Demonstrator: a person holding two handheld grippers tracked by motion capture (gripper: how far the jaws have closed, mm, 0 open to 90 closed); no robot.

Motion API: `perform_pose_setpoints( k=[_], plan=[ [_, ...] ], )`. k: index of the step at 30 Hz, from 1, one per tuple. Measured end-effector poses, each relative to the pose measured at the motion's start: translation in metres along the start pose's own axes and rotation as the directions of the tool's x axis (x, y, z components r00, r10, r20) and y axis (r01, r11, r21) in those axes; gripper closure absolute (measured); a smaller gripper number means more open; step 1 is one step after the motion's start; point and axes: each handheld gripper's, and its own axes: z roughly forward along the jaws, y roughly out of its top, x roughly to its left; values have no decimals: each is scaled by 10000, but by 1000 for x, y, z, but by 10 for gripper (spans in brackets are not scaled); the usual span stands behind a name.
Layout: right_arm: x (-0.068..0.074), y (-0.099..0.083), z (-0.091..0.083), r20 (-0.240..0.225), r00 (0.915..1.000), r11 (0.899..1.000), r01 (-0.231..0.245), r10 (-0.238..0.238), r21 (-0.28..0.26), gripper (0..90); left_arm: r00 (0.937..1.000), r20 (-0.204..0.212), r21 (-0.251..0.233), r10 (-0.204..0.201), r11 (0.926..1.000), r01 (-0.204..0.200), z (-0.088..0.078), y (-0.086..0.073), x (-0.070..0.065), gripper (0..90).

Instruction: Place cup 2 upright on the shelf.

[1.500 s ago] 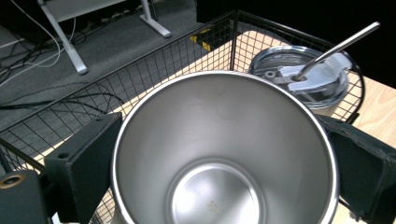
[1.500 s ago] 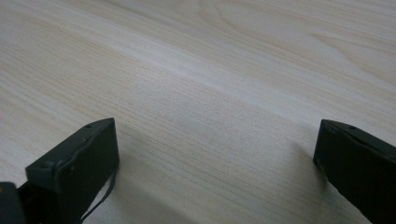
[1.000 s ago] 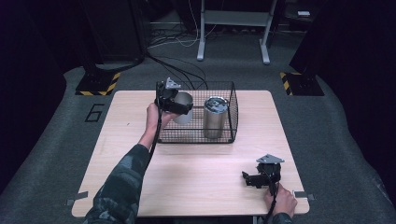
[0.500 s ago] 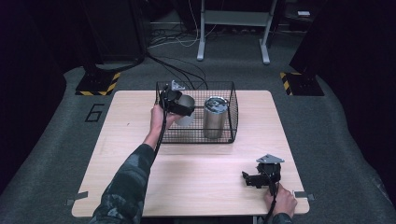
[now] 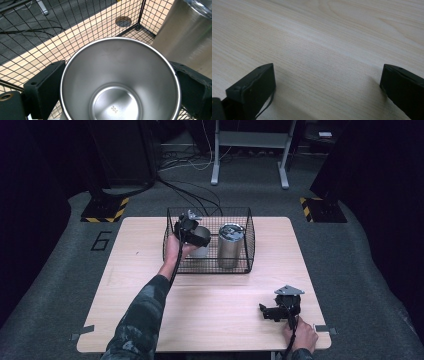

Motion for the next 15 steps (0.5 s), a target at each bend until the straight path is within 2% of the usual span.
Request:
perform_pose_setpoints(
  k=[3,15],
  plan=[
    [0,0,0,-2,10000,10000,5,-5,1,0,10000,-15,-29,-82,10000,82,3,-1,-1,61],
    [0,0,0,-2,10000,10000,-8,8,-1,0,9999,123,438,-109,9990,103,16,-8,-1,60]
  ],
)
